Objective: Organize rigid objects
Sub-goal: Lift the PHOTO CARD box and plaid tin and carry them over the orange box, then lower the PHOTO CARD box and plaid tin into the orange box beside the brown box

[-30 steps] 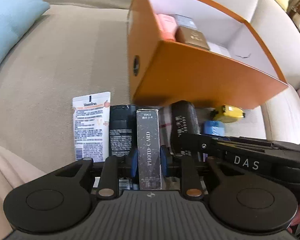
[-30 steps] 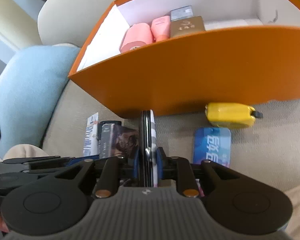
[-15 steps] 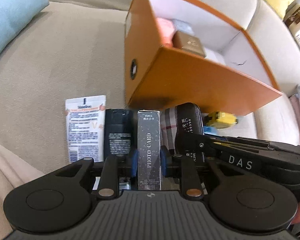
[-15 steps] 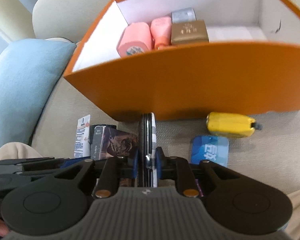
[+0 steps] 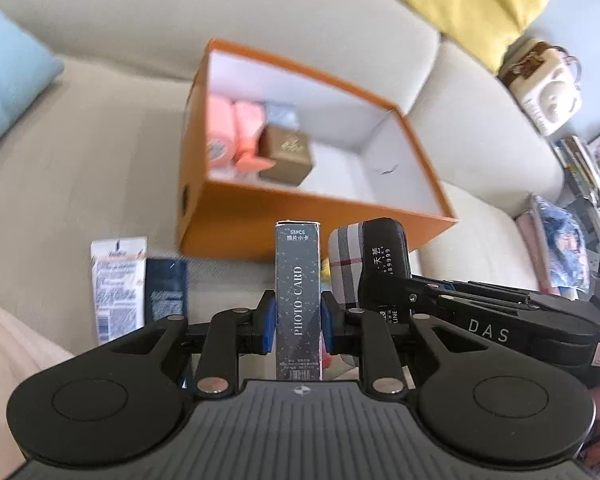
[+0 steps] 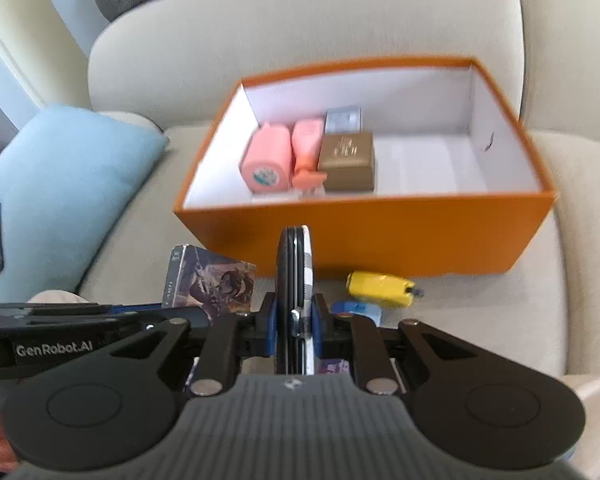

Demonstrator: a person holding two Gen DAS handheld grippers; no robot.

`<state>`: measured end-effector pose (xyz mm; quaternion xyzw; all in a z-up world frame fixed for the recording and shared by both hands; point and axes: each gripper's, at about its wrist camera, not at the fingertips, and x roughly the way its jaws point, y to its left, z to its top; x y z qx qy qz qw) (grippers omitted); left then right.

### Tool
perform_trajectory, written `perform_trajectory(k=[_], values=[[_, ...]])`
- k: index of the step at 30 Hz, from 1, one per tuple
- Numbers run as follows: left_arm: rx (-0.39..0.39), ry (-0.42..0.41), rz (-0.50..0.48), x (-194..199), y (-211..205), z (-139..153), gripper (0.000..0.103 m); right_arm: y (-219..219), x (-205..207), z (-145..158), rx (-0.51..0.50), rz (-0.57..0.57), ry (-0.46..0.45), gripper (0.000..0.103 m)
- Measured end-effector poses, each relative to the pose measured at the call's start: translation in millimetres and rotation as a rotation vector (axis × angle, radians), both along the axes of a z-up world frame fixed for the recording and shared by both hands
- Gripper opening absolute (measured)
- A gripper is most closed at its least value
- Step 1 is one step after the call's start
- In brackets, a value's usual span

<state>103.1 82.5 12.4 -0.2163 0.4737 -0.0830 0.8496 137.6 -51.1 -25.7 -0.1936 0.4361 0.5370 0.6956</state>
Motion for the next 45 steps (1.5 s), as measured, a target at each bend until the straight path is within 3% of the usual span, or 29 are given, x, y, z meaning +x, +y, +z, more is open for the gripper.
perform_trajectory(k=[11,23,31,45], values=[[0.011,-0.085,-0.042,22.8,-22.8,48.3,0.025,-28.5,21.3,58.9,0.103,-0.041,-0.052,0.017],[0.001,-0.129,-0.068,85.3,-39.2,57.9,0.025,-7.5,70.8,84.9,0.137,-0.091,-0.136,0.017],[-0.071,-0.105,-0.101,142.7,-41.2,35.1,0.025,41.1,108.1,75.9,0.072,-0.056,-0.169,0.017],[-0.168,0.065,-0.074,231.1,-41.3,-39.1,0.025,115.1,167.1,9.4,-0.1,-0.014,-0.171,0.017]])
